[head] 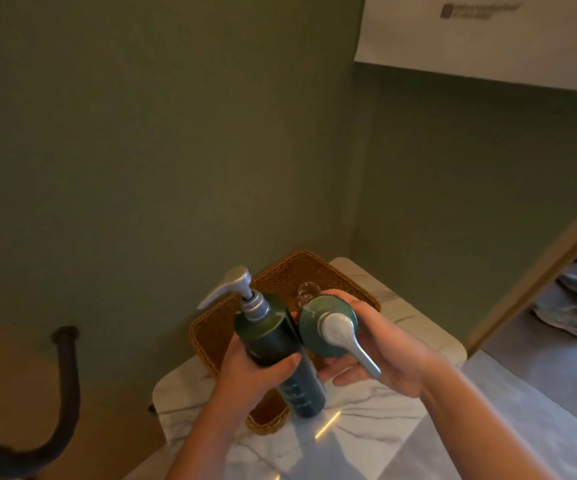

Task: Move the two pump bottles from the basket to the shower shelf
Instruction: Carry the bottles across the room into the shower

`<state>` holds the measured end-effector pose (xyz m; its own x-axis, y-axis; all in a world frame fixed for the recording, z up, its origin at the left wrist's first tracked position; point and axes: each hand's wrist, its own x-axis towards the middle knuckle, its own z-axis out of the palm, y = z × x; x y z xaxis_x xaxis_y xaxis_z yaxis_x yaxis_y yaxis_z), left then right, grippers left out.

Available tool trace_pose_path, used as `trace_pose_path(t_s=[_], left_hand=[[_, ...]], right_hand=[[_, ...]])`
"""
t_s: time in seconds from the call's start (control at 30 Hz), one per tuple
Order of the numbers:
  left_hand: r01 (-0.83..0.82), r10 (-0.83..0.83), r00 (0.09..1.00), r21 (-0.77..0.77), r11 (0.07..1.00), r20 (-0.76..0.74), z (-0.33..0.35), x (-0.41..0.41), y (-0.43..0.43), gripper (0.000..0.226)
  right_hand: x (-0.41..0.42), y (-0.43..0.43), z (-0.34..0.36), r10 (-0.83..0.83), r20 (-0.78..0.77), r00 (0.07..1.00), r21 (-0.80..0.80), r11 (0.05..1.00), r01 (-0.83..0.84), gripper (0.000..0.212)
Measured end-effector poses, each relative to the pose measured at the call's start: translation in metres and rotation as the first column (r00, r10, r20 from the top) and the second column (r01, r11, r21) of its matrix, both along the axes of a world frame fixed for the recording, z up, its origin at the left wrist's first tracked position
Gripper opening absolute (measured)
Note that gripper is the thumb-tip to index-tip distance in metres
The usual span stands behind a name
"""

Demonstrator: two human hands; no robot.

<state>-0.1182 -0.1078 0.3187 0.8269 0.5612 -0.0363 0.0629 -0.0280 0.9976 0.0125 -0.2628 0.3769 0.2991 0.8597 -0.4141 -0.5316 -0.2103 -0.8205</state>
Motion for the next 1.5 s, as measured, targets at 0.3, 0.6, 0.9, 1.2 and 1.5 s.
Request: trace_pose_path(t_s=[0.3, 0.6, 0.9, 1.2, 1.5], left_hand=[[0.186, -0.184, 0.976, -0.008, 0.983, 0.113, 0.028, -0.008, -0.024, 0.056], [0.337, -0.324, 0.930, -0.051, 0.940, 0.174, 0.036, -0.024, -0.066, 0.048], [0.458, -0.453, 0.889, -0.133, 0.879, 0.071, 0.023, -0.040, -0.134, 0.048], [0.645, -0.648, 0.761, -0.131, 0.753, 0.025, 0.021, -0.065, -0.240, 0.057], [0.783, -0.787, 0.610, -0.084, 0.616, -0.090, 0.011, -0.088, -0.349, 0.062]], right_hand=[[-0.029, -0.051, 0.005, -0.056, 0.352, 0.934, 0.050, 0.998, 0.041, 0.070], [-0.054, -0.092, 0.005, -0.188, 0.808, 0.559, -0.027, 0.935, 0.353, 0.081], [-0.103, -0.165, -0.016, -0.442, 0.688, 0.576, 0.172, 0.870, 0.462, 0.052], [-0.175, -0.270, -0.036, -0.688, 0.618, 0.381, 0.278, 0.644, 0.713, 0.045], [-0.261, -0.374, -0.057, -0.742, 0.655, 0.145, 0.202, 0.356, 0.912, 0.040]])
